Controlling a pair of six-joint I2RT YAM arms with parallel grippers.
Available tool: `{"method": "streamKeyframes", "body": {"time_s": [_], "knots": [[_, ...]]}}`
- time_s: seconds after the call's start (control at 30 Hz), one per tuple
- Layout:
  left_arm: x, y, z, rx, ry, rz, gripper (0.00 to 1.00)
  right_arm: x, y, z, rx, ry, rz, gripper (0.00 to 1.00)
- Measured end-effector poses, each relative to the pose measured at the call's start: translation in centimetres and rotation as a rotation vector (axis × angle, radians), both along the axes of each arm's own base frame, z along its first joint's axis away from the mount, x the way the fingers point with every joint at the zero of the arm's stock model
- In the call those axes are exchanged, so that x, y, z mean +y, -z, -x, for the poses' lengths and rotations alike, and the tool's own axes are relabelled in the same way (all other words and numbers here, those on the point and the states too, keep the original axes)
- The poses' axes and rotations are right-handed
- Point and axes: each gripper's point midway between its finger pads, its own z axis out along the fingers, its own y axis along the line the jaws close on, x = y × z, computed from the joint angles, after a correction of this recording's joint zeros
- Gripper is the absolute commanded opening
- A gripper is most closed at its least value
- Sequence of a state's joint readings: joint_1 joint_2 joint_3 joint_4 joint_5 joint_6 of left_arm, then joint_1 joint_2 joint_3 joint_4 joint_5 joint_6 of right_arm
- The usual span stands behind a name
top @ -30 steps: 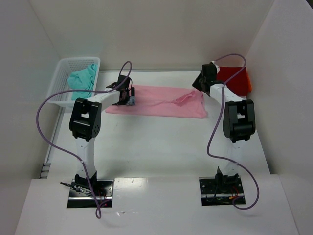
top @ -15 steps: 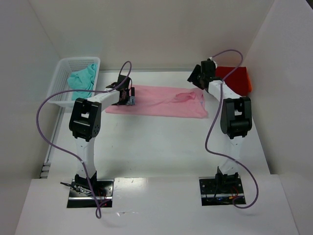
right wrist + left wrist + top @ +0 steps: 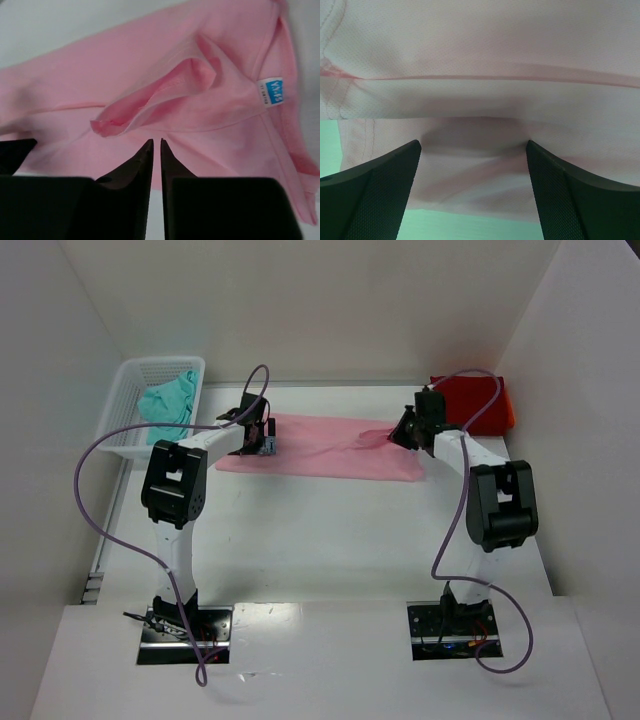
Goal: Fold and stack the t-shirts
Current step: Fold the other side of the tshirt into a rectangle
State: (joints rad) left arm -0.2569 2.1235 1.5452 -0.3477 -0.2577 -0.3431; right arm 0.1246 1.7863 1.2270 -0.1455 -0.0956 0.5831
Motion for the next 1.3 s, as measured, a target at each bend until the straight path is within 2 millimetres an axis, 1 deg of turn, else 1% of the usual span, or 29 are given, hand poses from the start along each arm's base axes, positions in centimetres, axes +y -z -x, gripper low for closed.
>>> {"method": "streamKeyframes", "body": {"time_s": [0.03, 0.17, 0.27, 0.33, 0.37, 0.47, 0.63, 0.7, 0.77, 0.9, 1.03, 1.1, 1.2, 1.27, 1.3], "knots": [[0.0, 0.0, 0.0, 0.000, 0.000, 0.000, 0.94, 0.3, 0.5, 0.2, 0.013, -0.011, 0.003, 0.11], [0.0, 0.0, 0.0, 0.000, 0.000, 0.000, 0.94, 3.3, 3.0, 0.7, 0.057, -0.100, 0.026, 0.11], [0.0, 0.0, 0.0, 0.000, 0.000, 0.000, 0.94, 5.3, 4.9, 0.5, 0.086, -0.151, 0.041, 0.11], [0.0, 0.0, 0.0, 0.000, 0.000, 0.000, 0.94, 6.0, 5.8, 0.1, 0.100, -0.167, 0.046, 0.14], [0.0, 0.0, 0.0, 0.000, -0.001, 0.000, 0.94, 6.1, 6.2, -0.4, 0.102, -0.168, 0.049, 0.14], [0.2, 0.0, 0.0, 0.001, -0.004, 0.000, 0.94, 6.2, 6.7, -2.0, 0.095, -0.162, 0.058, 0.15], [0.2, 0.1, 0.0, 0.001, -0.004, -0.001, 0.94, 6.6, 6.2, -5.3, 0.051, -0.150, 0.073, 0.19], [0.2, 0.1, 0.0, 0.001, -0.004, 0.000, 0.94, 6.7, 5.8, -6.5, 0.031, -0.147, 0.077, 0.19], [0.2, 0.1, 0.0, 0.001, -0.004, 0.000, 0.94, 6.8, 5.4, -7.2, 0.017, -0.146, 0.081, 0.22], [0.2, 0.1, 0.0, 0.001, -0.004, 0.000, 0.94, 7.0, 4.9, -8.6, -0.008, -0.145, 0.084, 0.22], [0.2, 0.1, 0.0, 0.001, -0.004, 0.000, 0.94, 6.7, 6.0, -9.2, 0.004, -0.140, 0.113, 0.23], [0.2, 0.1, 0.0, 0.001, -0.004, 0.000, 0.94, 6.2, 6.5, -9.1, 0.019, -0.131, 0.131, 0.23], [0.2, 0.1, 0.0, 0.001, -0.004, 0.000, 0.94, 5.0, 6.5, -9.2, 0.025, -0.112, 0.143, 0.28], [0.2, 0.1, 0.0, 0.001, -0.004, 0.000, 0.94, 3.5, 6.0, -9.4, 0.022, -0.085, 0.145, 0.32], [0.2, 0.1, 0.0, 0.001, -0.003, 0.001, 0.94, 2.5, 5.7, -9.3, 0.021, -0.068, 0.146, 0.37]]}}
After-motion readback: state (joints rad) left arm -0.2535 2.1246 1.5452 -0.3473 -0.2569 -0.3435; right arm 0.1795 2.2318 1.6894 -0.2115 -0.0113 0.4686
